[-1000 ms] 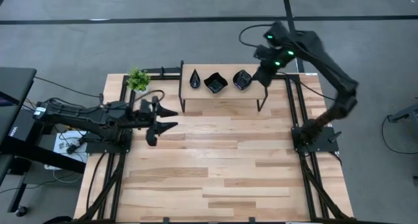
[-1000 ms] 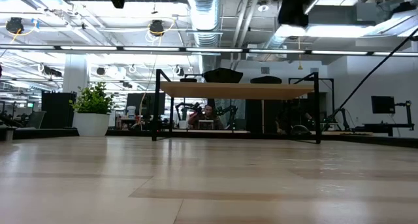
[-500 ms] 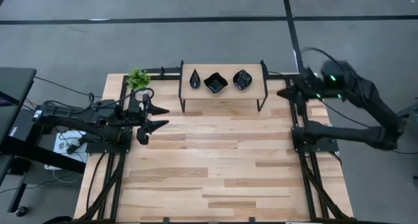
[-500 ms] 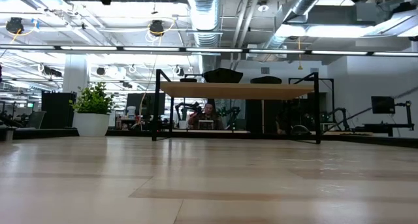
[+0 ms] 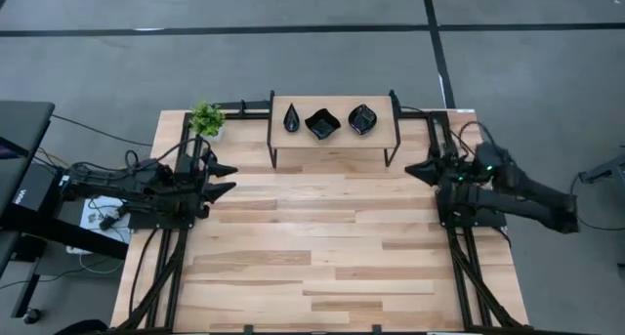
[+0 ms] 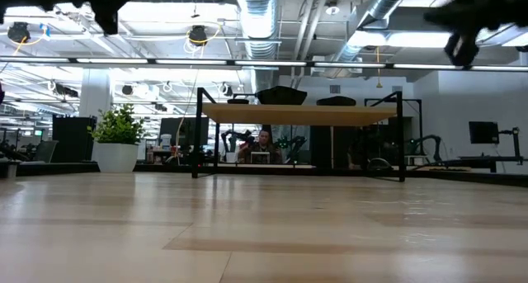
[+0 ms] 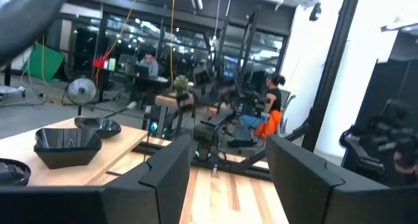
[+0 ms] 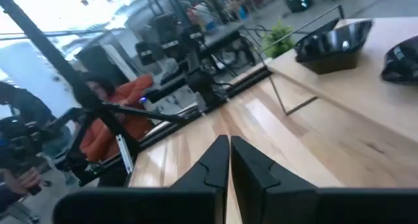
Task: Pick & Place Mini shaped plates
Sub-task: Return to Home Position
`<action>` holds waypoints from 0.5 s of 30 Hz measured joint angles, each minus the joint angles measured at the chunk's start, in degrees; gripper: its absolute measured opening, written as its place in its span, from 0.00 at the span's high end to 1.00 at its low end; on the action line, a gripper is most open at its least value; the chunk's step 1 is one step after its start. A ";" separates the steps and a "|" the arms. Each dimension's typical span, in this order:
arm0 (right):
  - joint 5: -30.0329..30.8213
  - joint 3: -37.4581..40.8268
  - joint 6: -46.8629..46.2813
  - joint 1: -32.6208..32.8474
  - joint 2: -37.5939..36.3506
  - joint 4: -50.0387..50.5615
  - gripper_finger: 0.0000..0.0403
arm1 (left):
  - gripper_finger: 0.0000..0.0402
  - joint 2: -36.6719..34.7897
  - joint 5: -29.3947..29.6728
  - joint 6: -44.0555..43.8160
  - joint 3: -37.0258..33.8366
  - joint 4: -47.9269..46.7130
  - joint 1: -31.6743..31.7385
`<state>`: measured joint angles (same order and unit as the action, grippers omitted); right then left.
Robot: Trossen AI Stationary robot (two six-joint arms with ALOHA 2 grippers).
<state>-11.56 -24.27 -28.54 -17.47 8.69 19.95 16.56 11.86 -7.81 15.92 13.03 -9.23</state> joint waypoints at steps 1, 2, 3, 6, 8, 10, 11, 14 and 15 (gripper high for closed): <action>0.07 2.55 -0.05 0.52 -1.59 -1.45 0.97 | 0.50 -1.30 -0.02 0.02 -1.06 0.28 0.00; 0.07 4.78 -0.05 1.04 -3.02 -3.68 0.97 | 0.50 -2.72 -0.04 0.02 -2.20 0.32 0.00; 0.07 6.93 -0.08 1.57 -4.50 -6.54 0.97 | 0.50 -3.97 -0.07 0.05 -3.31 0.20 0.00; 0.05 11.75 -0.02 2.57 -8.46 -10.79 0.97 | 0.50 -7.60 -0.09 0.13 -6.25 0.18 0.00; 0.38 14.06 -2.43 2.73 -8.54 -10.49 0.96 | 0.50 -9.51 -0.07 0.14 -8.23 0.37 0.00; 4.23 16.09 -6.60 2.92 -8.07 -9.71 0.96 | 0.50 -11.36 0.28 -0.24 -10.48 0.16 0.01; 6.67 17.12 -7.98 2.88 -7.62 -10.30 0.96 | 0.50 -12.20 0.80 -0.42 -11.28 0.17 0.02; 8.75 20.60 -9.56 3.34 -6.94 -11.66 0.96 | 0.50 -14.95 2.49 -0.48 -13.01 0.59 0.05; 8.68 21.01 -8.90 3.68 -6.62 -13.44 0.96 | 0.50 -15.75 3.27 -0.48 -13.39 0.72 0.07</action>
<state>-2.88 -3.25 -37.45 -13.79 2.07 6.52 0.81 15.13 -8.29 2.53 13.76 -9.17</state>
